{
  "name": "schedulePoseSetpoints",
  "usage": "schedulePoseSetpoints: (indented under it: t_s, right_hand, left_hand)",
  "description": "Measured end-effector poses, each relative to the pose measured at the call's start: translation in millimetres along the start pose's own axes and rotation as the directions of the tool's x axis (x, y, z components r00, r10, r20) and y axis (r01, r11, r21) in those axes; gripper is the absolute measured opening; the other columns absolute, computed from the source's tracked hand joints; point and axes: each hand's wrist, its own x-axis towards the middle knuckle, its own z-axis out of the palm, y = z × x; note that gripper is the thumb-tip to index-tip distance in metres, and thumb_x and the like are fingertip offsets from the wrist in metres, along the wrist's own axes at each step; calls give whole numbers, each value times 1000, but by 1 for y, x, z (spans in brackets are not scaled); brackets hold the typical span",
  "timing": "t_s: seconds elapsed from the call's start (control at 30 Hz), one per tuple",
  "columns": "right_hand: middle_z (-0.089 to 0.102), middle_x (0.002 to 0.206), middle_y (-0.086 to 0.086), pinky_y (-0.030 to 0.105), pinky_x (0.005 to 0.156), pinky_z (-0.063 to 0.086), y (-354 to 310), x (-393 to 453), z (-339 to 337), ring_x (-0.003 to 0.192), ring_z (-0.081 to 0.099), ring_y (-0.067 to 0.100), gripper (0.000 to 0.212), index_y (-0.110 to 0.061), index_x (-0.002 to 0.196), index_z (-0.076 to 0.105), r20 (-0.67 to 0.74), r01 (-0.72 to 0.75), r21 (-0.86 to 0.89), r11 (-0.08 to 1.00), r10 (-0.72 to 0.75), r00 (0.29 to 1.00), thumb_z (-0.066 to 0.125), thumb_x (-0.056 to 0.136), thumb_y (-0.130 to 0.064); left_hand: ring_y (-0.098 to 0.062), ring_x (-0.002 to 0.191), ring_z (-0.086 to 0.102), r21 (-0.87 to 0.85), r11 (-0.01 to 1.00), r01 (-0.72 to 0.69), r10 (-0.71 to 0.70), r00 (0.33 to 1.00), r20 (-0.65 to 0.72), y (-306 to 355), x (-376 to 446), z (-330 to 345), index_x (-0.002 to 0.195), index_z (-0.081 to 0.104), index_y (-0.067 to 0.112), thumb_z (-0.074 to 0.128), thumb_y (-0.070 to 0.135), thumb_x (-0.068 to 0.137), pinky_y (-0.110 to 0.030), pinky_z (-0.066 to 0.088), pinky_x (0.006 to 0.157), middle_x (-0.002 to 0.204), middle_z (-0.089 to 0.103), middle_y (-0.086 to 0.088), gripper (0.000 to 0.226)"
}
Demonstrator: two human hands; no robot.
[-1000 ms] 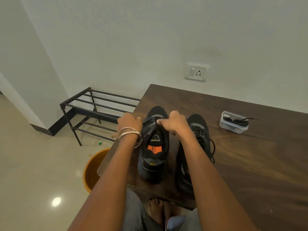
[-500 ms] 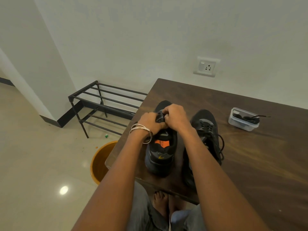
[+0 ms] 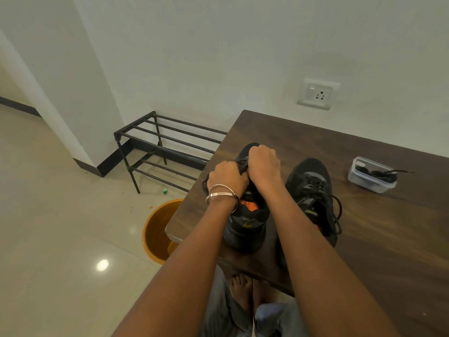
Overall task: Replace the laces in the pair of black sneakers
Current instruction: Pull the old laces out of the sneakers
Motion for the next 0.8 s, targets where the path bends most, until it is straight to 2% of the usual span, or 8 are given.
schedulePoseSetpoints:
  t_s: [0.17, 0.27, 0.33, 0.4, 0.47, 0.57, 0.67, 0.8]
  right_hand:
    - [60, 96, 13, 34, 73, 42, 6, 6, 7, 98, 59, 33, 12, -3, 91, 64, -15, -60, 120, 991, 62, 998, 54, 95, -8]
    - [64, 102, 13, 30, 70, 42, 11, 10, 5, 95, 62, 30, 13, -2, 95, 66, 46, -236, 298, 925, 233, 971, 58, 94, -13]
    - [65, 101, 14, 31, 62, 48, 17, 13, 2, 84, 64, 27, 15, -2, 99, 64, 121, -429, 551, 716, 440, 890, 57, 94, -14]
    - [64, 95, 14, 29, 49, 48, 24, 11, -6, 64, 61, 21, 16, 0, 107, 57, 298, -544, 781, 306, 582, 756, 52, 95, -10]
    - [62, 94, 15, 28, 47, 50, 31, 8, -7, 59, 56, 17, 17, 0, 110, 55, 408, -563, 823, 81, 606, 683, 49, 97, -9]
    - [62, 116, 20, 33, 66, 53, 34, 10, -7, 82, 58, 20, 21, -1, 112, 60, 227, -515, 769, 378, 592, 773, 57, 93, -9]
    - [51, 131, 6, 47, 102, 41, 26, 13, -11, 123, 46, 26, 21, -17, 113, 65, 94, -309, 517, 798, 306, 947, 64, 92, -17]
    - [50, 124, 5, 54, 104, 30, 11, 7, -8, 125, 36, 31, 9, -17, 101, 66, 173, -169, 97, 981, 151, 973, 62, 92, -18]
  left_hand:
    - [-27, 89, 63, -37, 997, 71, -72, 997, -18, 1, -2, -1, 108, 70, 16, 57, 39, 90, -34, 47, 71, 101, 67, -8, 31]
    - [-22, 80, 56, -39, 995, 93, -94, 996, -6, 2, -4, -2, 110, 69, 17, 57, 38, 91, -31, 41, 67, 100, 66, -7, 30]
    - [-25, 85, 59, -38, 994, 104, -104, 995, -5, 2, -5, -4, 111, 69, 17, 56, 37, 92, -31, 40, 68, 103, 65, -8, 30]
    - [-27, 92, 61, -29, 994, 109, -109, 994, -9, 2, -5, -6, 112, 69, 17, 56, 36, 92, -31, 40, 68, 105, 65, -8, 30]
    - [-27, 93, 62, -19, 995, 101, -101, 995, -4, 2, -5, -5, 113, 69, 18, 55, 36, 92, -31, 42, 69, 106, 65, -8, 31]
    - [-24, 88, 59, -13, 996, 88, -88, 996, -3, 5, -6, -3, 112, 68, 18, 54, 36, 93, -31, 42, 68, 106, 63, -7, 30]
    - [-28, 94, 61, -16, 996, 84, -84, 996, -9, 4, -5, -1, 111, 68, 18, 55, 36, 92, -34, 45, 70, 106, 63, -7, 30]
    - [-26, 90, 61, -11, 997, 71, -72, 997, -6, 4, -5, 0, 111, 68, 18, 56, 38, 92, -31, 41, 65, 104, 62, -6, 30]
